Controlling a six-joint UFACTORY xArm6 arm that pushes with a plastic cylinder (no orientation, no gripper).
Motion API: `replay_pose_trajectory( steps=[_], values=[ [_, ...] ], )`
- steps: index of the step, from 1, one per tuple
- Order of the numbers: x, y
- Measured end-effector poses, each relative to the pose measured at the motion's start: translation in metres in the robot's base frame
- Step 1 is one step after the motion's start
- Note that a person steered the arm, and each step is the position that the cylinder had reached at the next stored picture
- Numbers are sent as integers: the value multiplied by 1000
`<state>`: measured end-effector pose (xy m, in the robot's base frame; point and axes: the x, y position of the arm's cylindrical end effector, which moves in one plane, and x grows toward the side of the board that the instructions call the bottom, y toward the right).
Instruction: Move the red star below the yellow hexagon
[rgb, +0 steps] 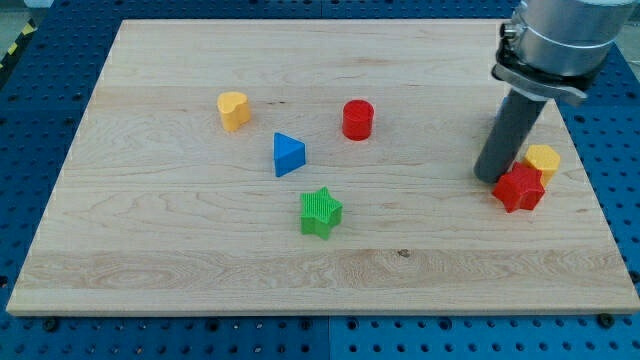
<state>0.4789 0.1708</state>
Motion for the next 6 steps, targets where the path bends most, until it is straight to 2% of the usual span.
replay_pose_trajectory(
  steps=[1,2,4,6],
  values=[
    [19,-46],
    [31,-37],
    [52,70],
    [64,79]
  ],
)
